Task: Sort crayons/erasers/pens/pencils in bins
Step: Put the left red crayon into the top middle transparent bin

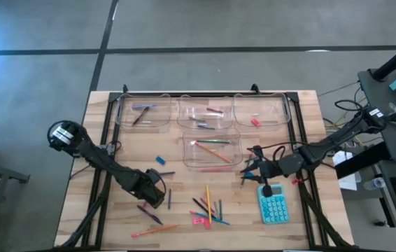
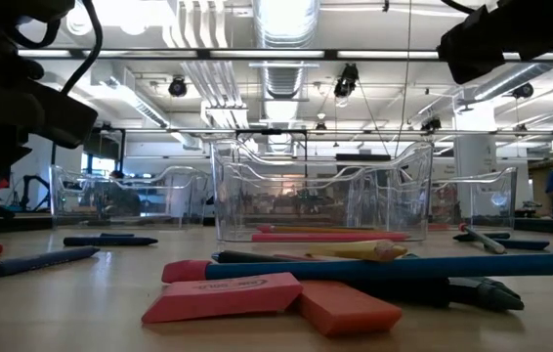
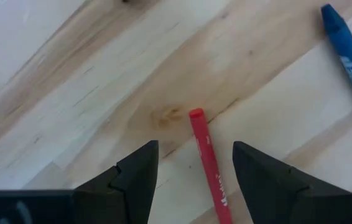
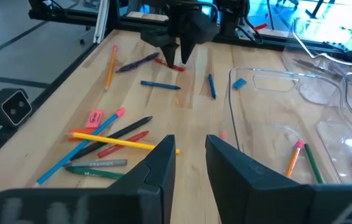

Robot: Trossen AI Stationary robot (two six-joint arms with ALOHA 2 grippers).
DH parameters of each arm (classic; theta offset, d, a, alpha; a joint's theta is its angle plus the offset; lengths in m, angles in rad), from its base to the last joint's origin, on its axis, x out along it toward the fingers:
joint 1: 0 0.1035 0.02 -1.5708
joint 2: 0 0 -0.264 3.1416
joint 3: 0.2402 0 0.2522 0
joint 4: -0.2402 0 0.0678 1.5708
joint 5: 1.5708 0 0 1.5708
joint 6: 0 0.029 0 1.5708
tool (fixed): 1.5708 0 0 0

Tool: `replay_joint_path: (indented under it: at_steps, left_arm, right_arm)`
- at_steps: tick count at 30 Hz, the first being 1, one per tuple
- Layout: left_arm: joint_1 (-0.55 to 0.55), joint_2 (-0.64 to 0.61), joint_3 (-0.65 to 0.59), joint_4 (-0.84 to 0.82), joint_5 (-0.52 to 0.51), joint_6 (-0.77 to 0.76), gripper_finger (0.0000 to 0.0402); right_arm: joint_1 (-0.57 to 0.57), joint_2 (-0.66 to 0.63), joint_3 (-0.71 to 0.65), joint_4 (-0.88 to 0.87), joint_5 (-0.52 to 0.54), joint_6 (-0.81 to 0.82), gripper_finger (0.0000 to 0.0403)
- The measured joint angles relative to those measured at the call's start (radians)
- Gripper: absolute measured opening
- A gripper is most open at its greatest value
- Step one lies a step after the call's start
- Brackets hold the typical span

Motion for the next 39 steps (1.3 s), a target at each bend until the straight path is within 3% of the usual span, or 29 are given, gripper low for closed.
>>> replay_joint_path:
  at_steps: [11,26,39]
  left_arm:
    - [-0.005,0.096,0.007,0.022,0.024,-0.023,0.0176]
    - [0.003,0.087,0.017,0.03,0.042,-0.014,0.0011]
    - [0.077,-0.065,0.06,0.012,-0.061,0.126,0.0009]
  right_arm:
    - [0.0,0.016,-0.002,0.001,0.0,-0.02,0.0068]
    - [0.0,0.016,-0.002,0.001,0.0,-0.022,0.0068]
    - [0.0,0.015,-0.002,0.002,0.0,-0.02,0.0068]
